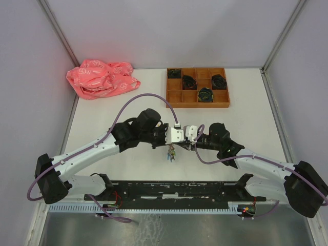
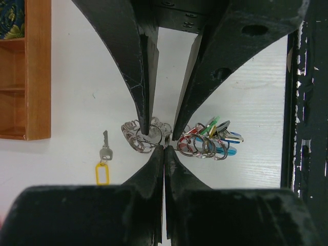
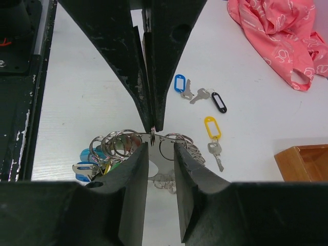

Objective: Put the keys on the keyring

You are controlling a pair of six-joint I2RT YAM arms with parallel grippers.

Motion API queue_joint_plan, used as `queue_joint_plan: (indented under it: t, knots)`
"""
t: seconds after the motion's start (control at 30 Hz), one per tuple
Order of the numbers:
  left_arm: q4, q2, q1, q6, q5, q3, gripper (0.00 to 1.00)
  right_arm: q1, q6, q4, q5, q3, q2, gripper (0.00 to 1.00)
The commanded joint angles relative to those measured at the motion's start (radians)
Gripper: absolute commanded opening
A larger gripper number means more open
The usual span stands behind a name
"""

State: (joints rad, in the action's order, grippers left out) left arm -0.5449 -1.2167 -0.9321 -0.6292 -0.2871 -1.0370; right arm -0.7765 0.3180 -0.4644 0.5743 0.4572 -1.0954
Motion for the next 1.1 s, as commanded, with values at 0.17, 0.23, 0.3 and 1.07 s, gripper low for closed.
queue_joint_plan:
  t: [0.17,0.23,0.3,1.07]
  knots:
    - [0.043,-0.005,-0.019,-0.045,0.02,-0.017,0.03,-0.009,-0.022,-0.074,0.063,0.018,0.001,0.33]
    - [0.042,-0.008,-0.018,-0.044,0.019,-0.018,0.03,-0.009,-0.024,-0.074,0.066,0.019,0.0,0.32]
    - [0.043,-0.01,-0.018,-0.045,0.019,-0.019,0.03,-0.009,-0.025,-0.078,0.066,0.021,-0.001,0.3]
    - [0.541,0.153,0.045,0.198,-0.001,0.303,0.38,0.055,-0.1,-0.192,0.051,-0.053,0.034,0.01]
